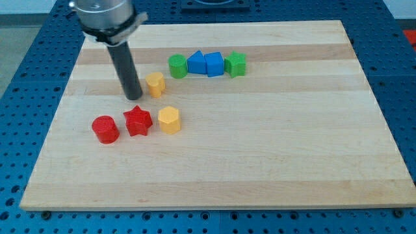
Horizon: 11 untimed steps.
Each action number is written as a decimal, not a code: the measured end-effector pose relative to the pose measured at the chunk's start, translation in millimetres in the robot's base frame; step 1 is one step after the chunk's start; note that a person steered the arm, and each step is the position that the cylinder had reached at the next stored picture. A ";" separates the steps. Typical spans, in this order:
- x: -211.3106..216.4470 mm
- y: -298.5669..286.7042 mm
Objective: Move the yellow heart towards the center
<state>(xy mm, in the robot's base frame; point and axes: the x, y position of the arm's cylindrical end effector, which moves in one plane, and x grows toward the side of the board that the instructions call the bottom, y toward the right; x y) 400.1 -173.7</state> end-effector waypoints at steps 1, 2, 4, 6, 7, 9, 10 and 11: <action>-4.4 -5.5; -9.7 5.5; 9.2 22.1; 18.8 54.9; 18.8 54.7; 16.4 1.2; 16.4 1.2; -25.4 3.5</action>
<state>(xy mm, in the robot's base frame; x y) 374.7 -170.2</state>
